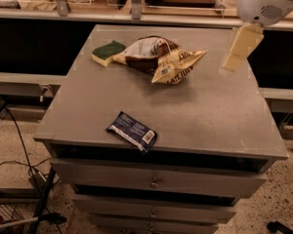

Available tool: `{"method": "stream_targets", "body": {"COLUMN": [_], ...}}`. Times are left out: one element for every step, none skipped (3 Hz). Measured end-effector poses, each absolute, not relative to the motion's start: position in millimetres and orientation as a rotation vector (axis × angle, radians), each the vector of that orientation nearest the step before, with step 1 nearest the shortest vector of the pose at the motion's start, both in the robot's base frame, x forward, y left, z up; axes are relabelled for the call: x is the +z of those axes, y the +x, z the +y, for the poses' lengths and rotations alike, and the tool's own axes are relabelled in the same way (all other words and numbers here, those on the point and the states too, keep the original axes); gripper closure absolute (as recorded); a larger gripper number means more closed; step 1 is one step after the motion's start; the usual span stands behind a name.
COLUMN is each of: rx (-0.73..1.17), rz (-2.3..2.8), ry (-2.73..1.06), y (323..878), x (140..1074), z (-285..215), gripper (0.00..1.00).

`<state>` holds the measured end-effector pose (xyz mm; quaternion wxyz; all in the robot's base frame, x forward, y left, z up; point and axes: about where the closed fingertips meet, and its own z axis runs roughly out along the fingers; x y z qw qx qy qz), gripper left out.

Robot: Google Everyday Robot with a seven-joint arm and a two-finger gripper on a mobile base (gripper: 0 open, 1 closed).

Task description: Move brown chip bag near rxbar blueberry

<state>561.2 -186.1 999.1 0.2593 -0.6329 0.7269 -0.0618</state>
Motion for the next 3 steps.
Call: {"method": "stream_targets", "body": {"rx": [-0.146,-0.112,-0.065], "rz": [1.902,1.872,1.893], "ry": [-1.714,-1.707,-1.693], "y": [604,634,651], "x": [1000,994,978], "z": [-166,-149,-138], "gripper": [0.00,0.00,0.00]}}
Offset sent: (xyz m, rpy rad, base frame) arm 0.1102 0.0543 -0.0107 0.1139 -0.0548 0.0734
